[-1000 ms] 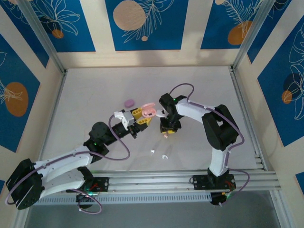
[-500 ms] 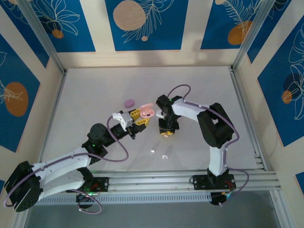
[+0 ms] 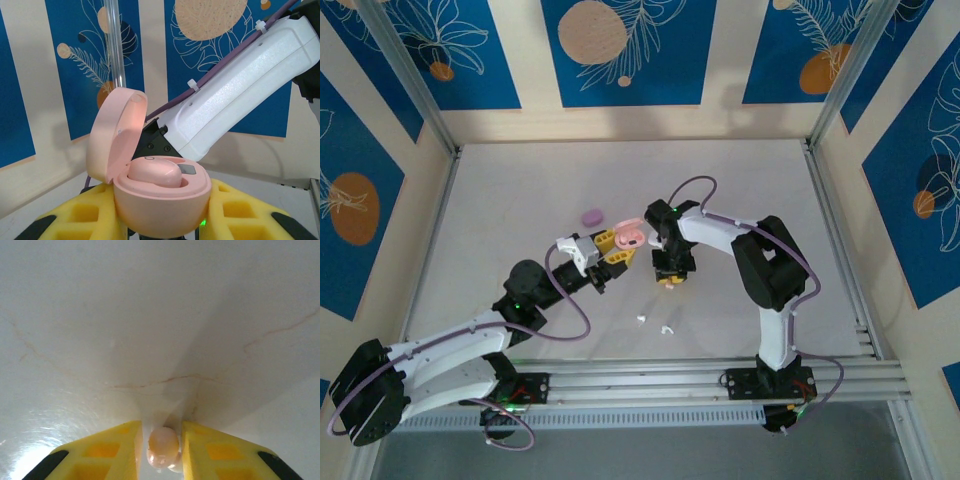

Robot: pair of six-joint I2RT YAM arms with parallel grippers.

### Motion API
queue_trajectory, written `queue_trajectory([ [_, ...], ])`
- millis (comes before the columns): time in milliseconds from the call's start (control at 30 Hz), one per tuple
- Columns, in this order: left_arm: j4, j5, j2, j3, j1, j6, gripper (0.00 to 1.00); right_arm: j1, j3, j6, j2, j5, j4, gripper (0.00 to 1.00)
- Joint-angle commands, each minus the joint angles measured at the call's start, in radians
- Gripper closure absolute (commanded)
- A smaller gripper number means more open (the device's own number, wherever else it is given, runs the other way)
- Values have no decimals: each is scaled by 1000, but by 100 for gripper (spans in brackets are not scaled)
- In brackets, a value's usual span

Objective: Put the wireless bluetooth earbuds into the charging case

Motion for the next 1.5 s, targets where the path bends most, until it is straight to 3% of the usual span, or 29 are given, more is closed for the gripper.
queue_trajectory([
  [0,37,-10,-5,-6,-8,7,75,19,39,-23,23,61,-61,73],
  [733,26,-3,-2,3,-8,6,75,30,37,-32,0,31,-67,80],
  [1067,20,4,19,17,-8,7,75,-42,-76,-26,-307,-109,31,80],
  [1233,47,24,62,25,-8,-3,75,-143,-119,-8,-538,-247,81,80],
  [1467,74,67,126,47,-8,-25,75,-234,-100,24,-713,-478,125,80],
])
